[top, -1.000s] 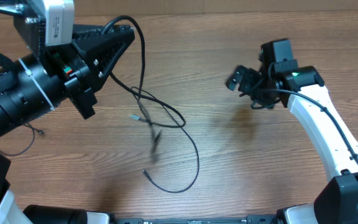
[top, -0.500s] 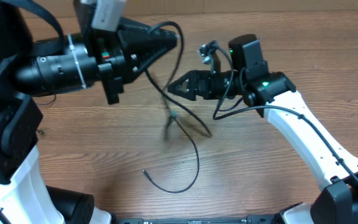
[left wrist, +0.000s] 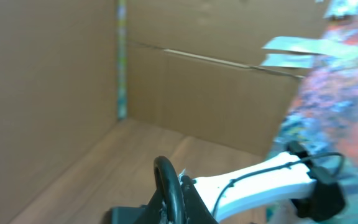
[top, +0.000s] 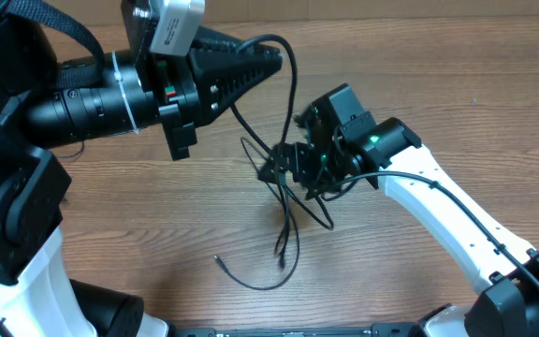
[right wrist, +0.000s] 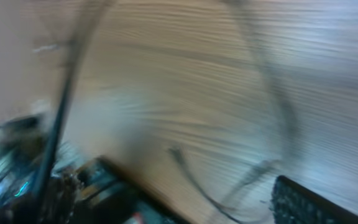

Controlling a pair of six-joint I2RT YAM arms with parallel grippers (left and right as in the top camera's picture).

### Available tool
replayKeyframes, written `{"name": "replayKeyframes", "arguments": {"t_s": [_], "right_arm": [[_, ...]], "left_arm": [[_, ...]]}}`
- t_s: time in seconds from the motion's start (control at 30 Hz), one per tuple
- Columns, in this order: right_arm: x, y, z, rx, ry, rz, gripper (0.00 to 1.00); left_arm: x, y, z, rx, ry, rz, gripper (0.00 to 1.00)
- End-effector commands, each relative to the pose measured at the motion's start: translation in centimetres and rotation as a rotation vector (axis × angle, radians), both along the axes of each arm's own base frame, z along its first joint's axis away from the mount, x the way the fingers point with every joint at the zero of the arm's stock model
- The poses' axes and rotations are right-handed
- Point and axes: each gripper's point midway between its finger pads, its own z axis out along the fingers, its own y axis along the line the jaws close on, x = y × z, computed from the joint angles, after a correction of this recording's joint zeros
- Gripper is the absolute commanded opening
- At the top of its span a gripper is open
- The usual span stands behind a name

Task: Untangle cables
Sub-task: 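Pull the grippers apart, left to the far left, right to the right, then lower the right gripper and release its cable on the right side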

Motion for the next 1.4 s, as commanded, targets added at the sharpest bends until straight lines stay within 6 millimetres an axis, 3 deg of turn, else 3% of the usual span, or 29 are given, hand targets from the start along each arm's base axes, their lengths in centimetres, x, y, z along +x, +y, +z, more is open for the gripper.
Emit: {"name": "replayKeyframes", "arguments": {"t_s": [0.0,0.07,0.1,0.27,0.43,0.6,0.8,0.93,1.1,1.2,1.37], "right_arm": [[2.4,-5.5,-2.4,-0.309,-0.063,-0.201,0.49],[2.4,-6.9,-2.7,-0.361,-0.058,-0.220,0.15],[2.5,-7.6,-2.8,-0.383,-0.053,-0.235,0.04],[3.9,-11.8,-3.1,-0.464,-0.052,-0.342,0.04],[5.3,-17.2,-3.2,-0.511,-0.017,-0.484,0.04],[5.3,-23.2,-3.4,-0.577,0.040,-0.626,0.04],[5.1,-26.7,-3.4,-0.586,0.071,-0.684,0.04],[5.1,-26.0,-3.5,-0.526,0.091,-0.681,0.04],[6.5,-20.5,-2.6,-0.295,0.021,-0.458,0.04],[6.6,-17.7,-2.0,-0.214,-0.023,-0.333,0.04],[6.2,-15.8,-1.9,-0.214,-0.041,-0.269,0.04]], "left_arm": [[0.4,1.6,0.9,0.013,-0.071,0.150,0.04],[0.8,2.5,1.0,0.022,-0.075,0.229,0.04],[1.0,3.1,1.0,0.026,-0.078,0.271,0.04],[2.3,7.4,1.0,0.050,-0.077,0.513,0.04],[4.4,14.5,0.8,0.068,-0.053,0.866,0.04],[5.4,21.0,0.7,0.043,-0.011,1.156,0.04],[5.2,26.5,0.5,0.022,0.020,1.409,0.04],[5.3,28.2,-0.5,0.011,0.076,1.504,0.04],[7.7,28.9,-3.3,0.068,0.179,1.502,0.04],[9.7,30.5,-5.9,0.129,0.264,1.559,0.04],[13.1,32.6,-10.5,0.233,0.405,1.609,0.04]]}}
